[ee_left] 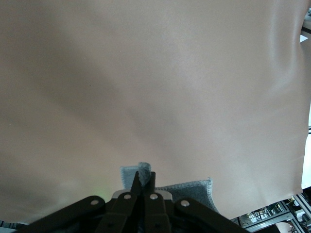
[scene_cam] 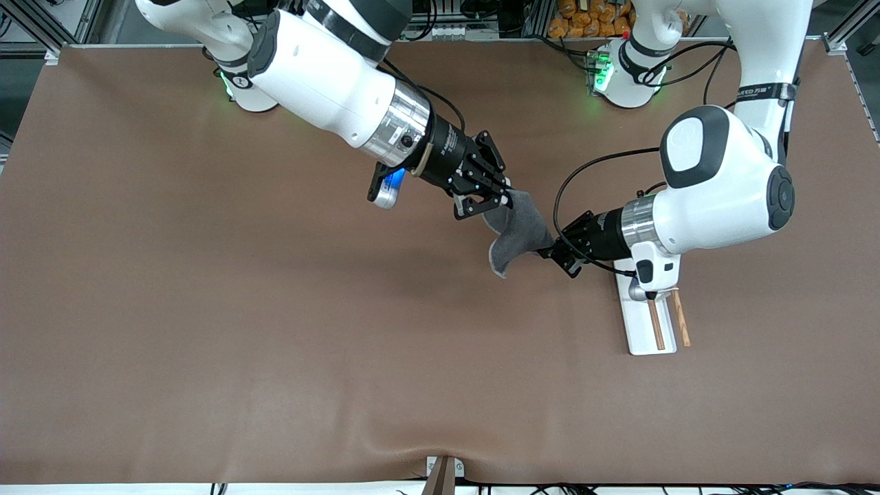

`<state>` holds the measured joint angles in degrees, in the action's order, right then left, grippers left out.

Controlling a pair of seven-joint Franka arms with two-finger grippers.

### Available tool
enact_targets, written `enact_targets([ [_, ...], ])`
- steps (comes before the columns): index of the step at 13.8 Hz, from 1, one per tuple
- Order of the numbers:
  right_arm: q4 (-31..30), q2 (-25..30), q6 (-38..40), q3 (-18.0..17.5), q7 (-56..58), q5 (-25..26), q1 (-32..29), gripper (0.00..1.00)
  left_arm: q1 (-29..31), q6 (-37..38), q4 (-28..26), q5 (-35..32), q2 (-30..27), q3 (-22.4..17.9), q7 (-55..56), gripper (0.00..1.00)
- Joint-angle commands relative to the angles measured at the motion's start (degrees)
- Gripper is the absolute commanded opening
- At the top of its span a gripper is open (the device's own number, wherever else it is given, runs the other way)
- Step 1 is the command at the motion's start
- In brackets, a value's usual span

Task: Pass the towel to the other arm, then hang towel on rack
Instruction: 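Open the right gripper and withdraw it while the left gripper holds towel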

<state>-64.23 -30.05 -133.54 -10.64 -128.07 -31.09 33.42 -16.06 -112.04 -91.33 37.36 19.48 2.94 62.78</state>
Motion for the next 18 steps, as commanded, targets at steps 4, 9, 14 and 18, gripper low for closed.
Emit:
enact_targets([
  [4, 0.51, -0.01, 0.39, 0.36, -1.13, -0.64, -0.37, 0.99, 2.08, 9.28, 3.34, -11.74, -3.13, 0.05, -4.56, 0.0],
  [9, 0.07, 0.08, 3.98, 0.8, -0.51, 0.06, -1.6, 1.0, 3.31, 14.03, 3.43, -16.96, -4.72, -0.48, -14.6, 0.0],
  [14, 0.07, 0.78, 15.49, 0.8, 11.33, 1.03, -5.81, 1.0, 5.07, 17.65, 3.52, -26.97, -5.51, -0.3, -27.16, 0.0],
  [18, -0.2, 2.54, 28.47, 0.89, 26.51, 2.35, -11.43, 1.0, 3.84, 14.76, 3.96, -38.29, -4.9, 0.22, -38.31, 0.0],
])
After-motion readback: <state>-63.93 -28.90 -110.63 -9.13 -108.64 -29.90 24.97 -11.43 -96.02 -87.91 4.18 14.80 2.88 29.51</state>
